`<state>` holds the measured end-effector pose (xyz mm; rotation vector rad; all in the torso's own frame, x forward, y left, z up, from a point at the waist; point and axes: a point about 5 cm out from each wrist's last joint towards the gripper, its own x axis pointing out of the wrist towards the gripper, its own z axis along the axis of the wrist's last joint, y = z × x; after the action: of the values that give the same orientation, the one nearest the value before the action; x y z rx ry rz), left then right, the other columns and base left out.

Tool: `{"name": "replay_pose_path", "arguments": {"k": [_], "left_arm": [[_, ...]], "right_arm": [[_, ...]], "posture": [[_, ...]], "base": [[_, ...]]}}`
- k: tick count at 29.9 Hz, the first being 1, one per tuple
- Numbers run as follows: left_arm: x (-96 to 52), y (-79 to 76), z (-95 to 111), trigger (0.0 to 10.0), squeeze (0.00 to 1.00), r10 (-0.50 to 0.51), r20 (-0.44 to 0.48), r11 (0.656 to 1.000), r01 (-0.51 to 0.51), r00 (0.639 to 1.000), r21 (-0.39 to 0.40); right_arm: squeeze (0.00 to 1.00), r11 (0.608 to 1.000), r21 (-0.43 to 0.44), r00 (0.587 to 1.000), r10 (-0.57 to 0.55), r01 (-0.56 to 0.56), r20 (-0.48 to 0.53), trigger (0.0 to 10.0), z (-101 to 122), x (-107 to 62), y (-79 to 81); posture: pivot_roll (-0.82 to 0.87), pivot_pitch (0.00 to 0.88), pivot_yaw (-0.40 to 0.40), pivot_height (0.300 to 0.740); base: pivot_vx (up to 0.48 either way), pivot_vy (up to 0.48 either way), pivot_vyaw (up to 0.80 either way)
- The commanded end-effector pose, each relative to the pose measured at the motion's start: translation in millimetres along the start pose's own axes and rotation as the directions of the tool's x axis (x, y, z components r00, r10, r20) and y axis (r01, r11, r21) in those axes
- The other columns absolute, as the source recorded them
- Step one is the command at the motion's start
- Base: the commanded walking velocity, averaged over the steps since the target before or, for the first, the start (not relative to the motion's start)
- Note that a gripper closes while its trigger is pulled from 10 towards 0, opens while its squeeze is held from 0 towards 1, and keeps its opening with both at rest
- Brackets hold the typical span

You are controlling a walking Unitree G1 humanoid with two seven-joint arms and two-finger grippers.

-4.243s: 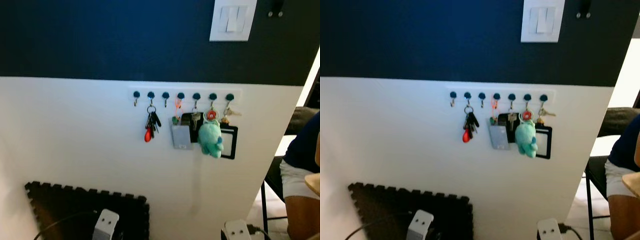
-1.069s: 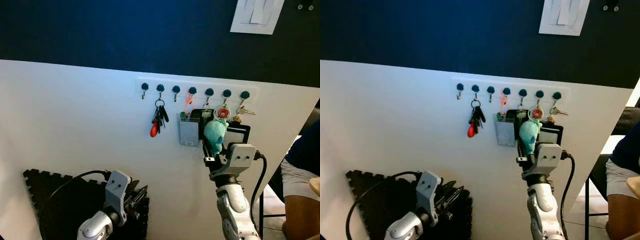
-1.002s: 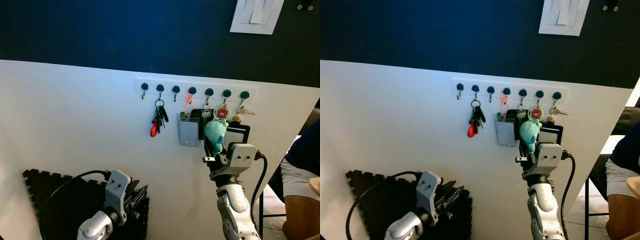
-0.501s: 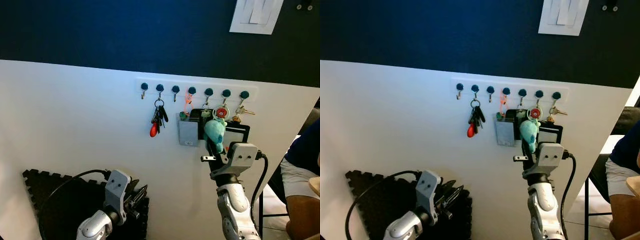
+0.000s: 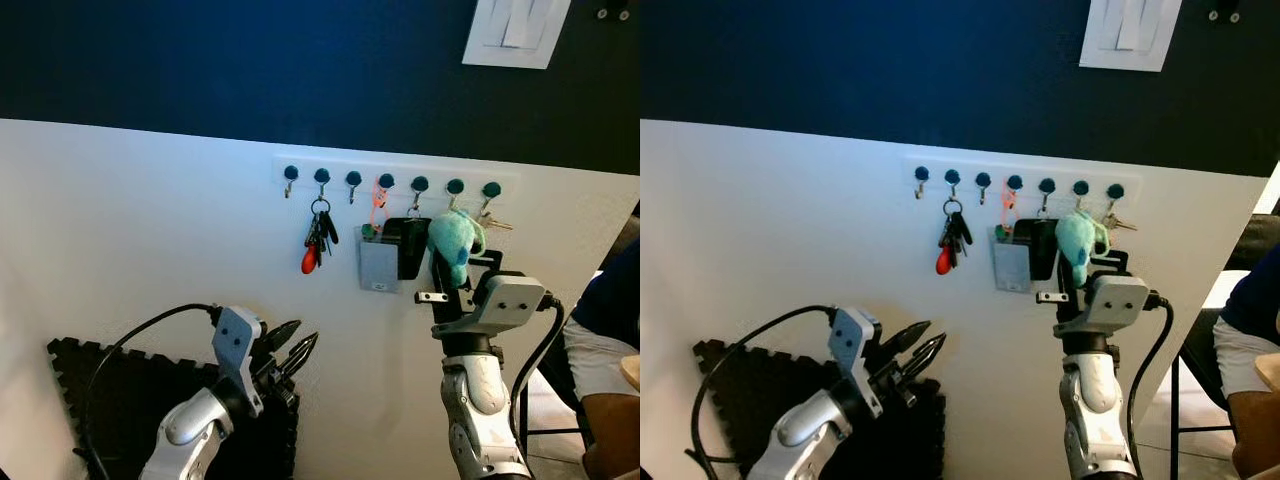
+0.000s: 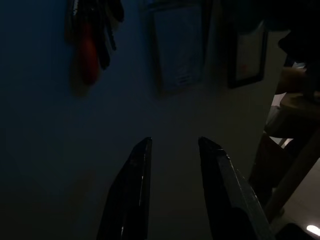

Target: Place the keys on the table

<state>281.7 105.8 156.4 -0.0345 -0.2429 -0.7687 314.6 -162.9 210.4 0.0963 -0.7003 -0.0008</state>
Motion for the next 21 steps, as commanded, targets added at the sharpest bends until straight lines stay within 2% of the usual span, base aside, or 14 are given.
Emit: {"name": "replay_pose_path", "arguments": {"k": [1, 8, 17, 21], "left_arm": [[3.9, -2.5, 5, 10.0, 0.00, -0.025, 0.015, 1.000, 0.025, 1.000, -0.003], [7.2, -3.6, 15, 10.0, 0.00, -0.056, 0.038, 0.998, 0.057, 0.998, -0.008], [10.2, -4.4, 20, 10.0, 0.00, -0.074, 0.033, 0.997, 0.074, 0.997, 0.002], [9.7, -4.0, 20, 10.0, 0.00, -0.070, 0.035, 0.998, 0.070, 0.997, 0.001]], "right_arm": [[0.00, 1.000, 0.000, 0.999, -0.005, 0.005, 0.036, 10.0, 8, 5.4, 1.4], [0.00, 1.000, -0.001, 0.995, 0.023, -0.023, 0.094, 10.0, 22, 15.6, 9.1], [0.00, 1.000, -0.024, 0.993, 0.021, -0.018, 0.118, 10.0, 31, 22.3, 8.6], [0.00, 0.997, -0.030, 0.989, 0.069, -0.066, 0.128, 10.0, 34, 24.9, 13.7]], "posture": [[0.07, 0.035, -0.022, 0.740], [0.07, 0.034, -0.022, 0.740], [0.07, 0.033, -0.026, 0.740], [0.07, 0.032, -0.026, 0.740]], "base": [[0.000, 0.000, 0.00], [0.000, 0.000, 0.00], [0.000, 0.000, 0.00], [0.000, 0.000, 0.00]]}}
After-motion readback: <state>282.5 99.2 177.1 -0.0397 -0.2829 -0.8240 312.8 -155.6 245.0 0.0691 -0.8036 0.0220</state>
